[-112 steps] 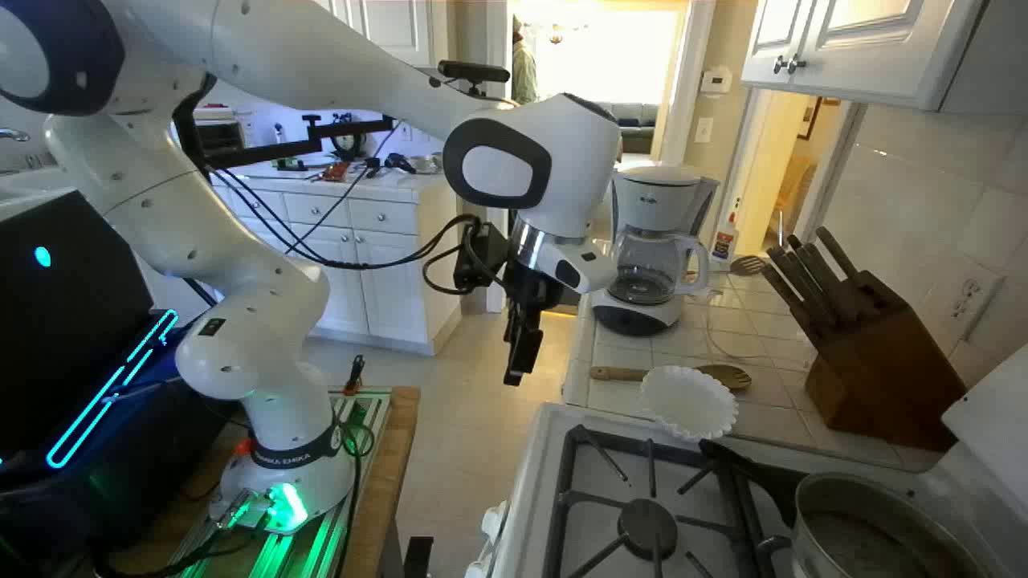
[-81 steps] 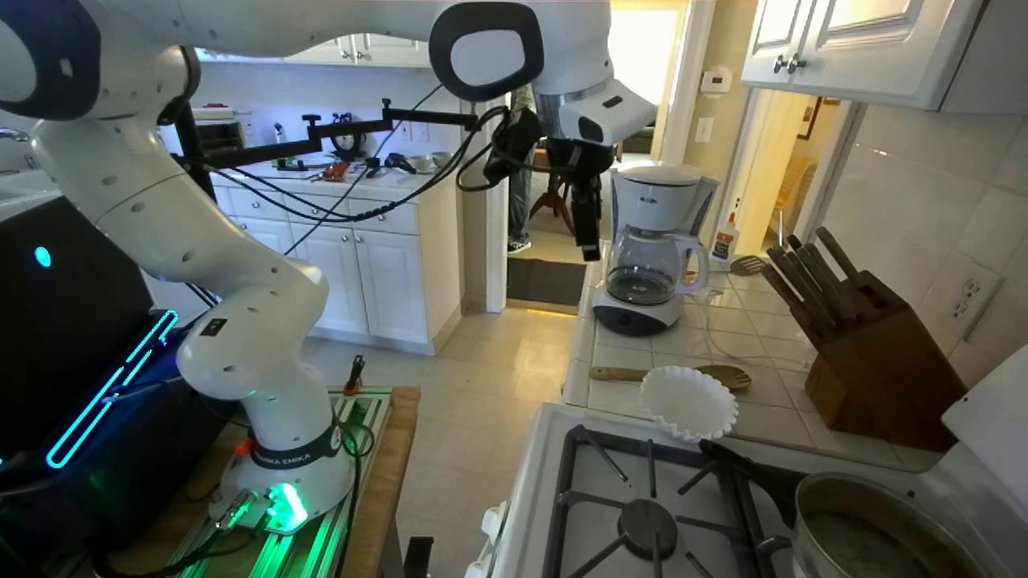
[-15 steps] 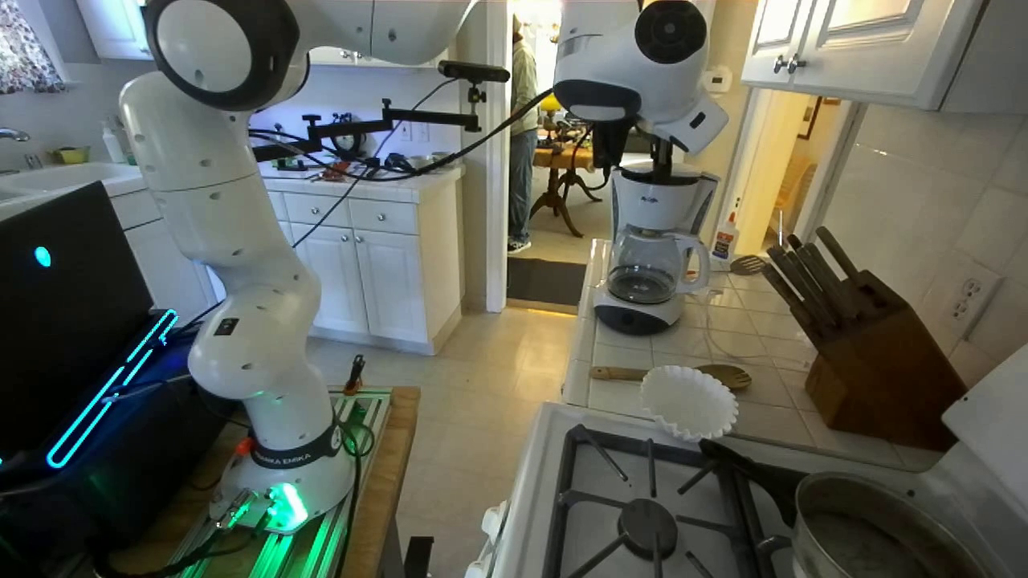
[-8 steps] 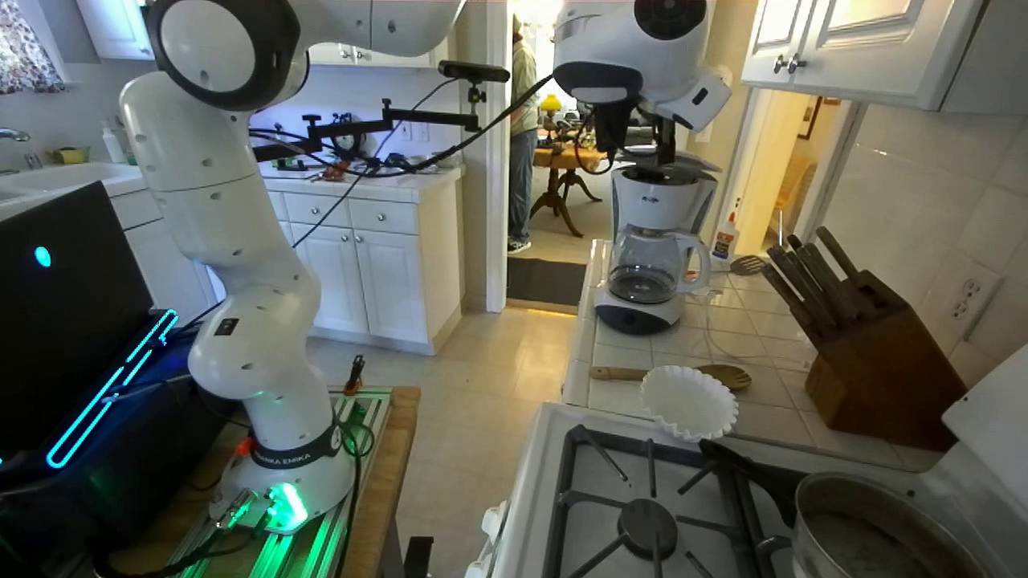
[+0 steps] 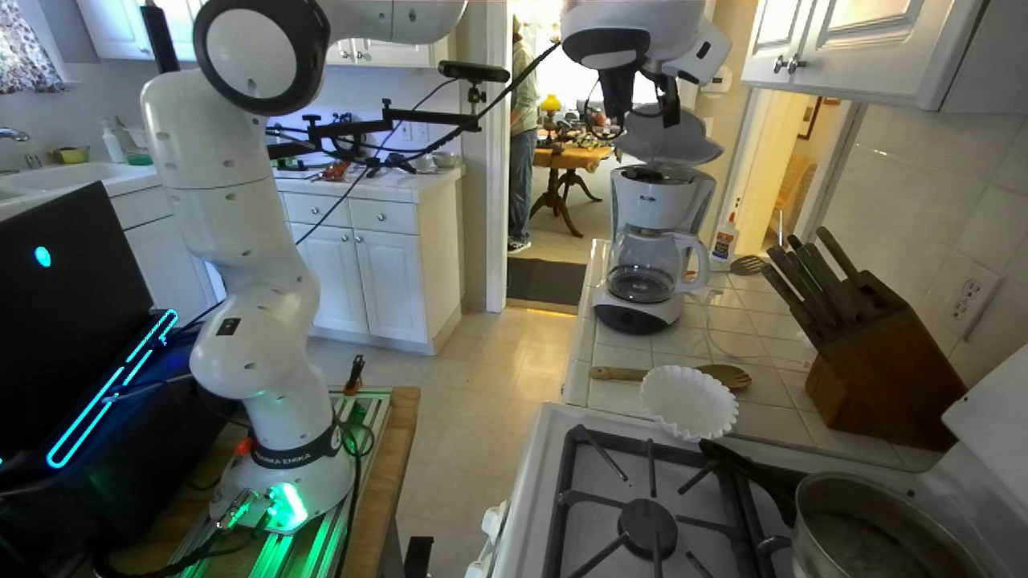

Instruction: Open the lid of the coffee maker

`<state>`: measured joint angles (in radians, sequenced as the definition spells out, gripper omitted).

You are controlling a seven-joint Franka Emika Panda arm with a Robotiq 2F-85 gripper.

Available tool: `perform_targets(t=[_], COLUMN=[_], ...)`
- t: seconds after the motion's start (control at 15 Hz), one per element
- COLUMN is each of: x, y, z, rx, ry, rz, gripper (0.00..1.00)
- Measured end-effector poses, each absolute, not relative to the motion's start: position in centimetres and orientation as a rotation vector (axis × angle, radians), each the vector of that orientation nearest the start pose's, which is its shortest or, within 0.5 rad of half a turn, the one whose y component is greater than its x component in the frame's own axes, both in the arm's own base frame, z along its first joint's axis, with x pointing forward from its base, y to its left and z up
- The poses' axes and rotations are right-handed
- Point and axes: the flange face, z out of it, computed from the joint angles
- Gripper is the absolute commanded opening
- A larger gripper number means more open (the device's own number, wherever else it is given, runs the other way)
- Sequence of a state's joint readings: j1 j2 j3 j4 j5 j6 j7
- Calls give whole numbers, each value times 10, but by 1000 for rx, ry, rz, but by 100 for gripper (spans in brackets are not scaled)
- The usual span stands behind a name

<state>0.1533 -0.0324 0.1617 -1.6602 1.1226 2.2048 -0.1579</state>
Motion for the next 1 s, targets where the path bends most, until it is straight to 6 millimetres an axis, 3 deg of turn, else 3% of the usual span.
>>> perform_targets(t=[0.67,1.0], x=[585,598], y=[283,308], z=[745,763], rx=[-2007,-2034], ry=[-154,-178], rz=[-517,-529], gripper=[100,100])
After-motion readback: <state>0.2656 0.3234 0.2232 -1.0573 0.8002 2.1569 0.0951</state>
